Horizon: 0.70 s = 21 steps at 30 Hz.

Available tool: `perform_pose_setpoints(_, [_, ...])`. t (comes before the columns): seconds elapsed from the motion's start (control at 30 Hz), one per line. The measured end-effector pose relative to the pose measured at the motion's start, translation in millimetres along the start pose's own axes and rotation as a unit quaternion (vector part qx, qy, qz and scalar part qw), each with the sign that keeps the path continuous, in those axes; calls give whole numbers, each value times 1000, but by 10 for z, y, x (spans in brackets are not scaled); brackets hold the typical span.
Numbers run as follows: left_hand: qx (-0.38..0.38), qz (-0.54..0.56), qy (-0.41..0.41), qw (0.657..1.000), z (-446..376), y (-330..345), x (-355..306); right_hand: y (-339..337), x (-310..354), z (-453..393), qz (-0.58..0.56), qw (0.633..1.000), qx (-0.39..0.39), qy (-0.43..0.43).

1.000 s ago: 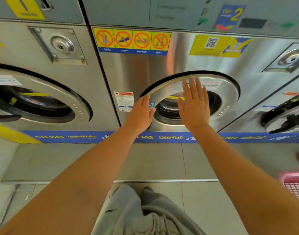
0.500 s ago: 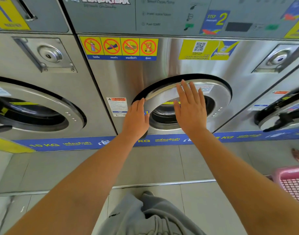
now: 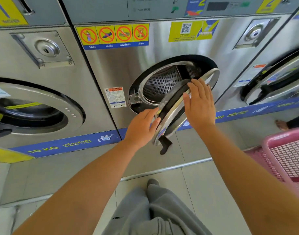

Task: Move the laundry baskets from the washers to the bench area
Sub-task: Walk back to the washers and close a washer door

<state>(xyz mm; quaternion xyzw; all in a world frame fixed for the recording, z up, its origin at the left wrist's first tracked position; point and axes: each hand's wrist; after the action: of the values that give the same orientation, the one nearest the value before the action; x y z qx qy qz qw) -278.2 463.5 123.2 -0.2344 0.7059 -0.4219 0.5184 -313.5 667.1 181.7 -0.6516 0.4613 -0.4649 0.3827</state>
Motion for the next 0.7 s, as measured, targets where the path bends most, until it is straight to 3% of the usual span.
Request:
perform_pose_setpoints(0.43, [123, -121, 135, 976, -521, 451, -888, -294, -647, 799, 22, 996, 35, 76])
perform_pose_setpoints(0.63, [103, -113, 162, 975, -639, 693, -1248, -488, -1222, 945, 44, 996, 54, 62])
perform_pose_setpoints(0.7, [111, -156, 176, 966, -727, 780, -1374, -541, -1417, 968, 48, 996, 55, 59])
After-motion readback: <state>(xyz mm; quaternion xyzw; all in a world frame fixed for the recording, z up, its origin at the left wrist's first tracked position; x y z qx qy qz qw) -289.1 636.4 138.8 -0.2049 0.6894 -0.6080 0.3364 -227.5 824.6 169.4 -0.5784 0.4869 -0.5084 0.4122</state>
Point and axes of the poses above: each hand's wrist, its own z-axis away from the middle knuckle, its own y-axis out of the palm, x = y × z, and after that the axes turned 8 degrees about x, right-handed
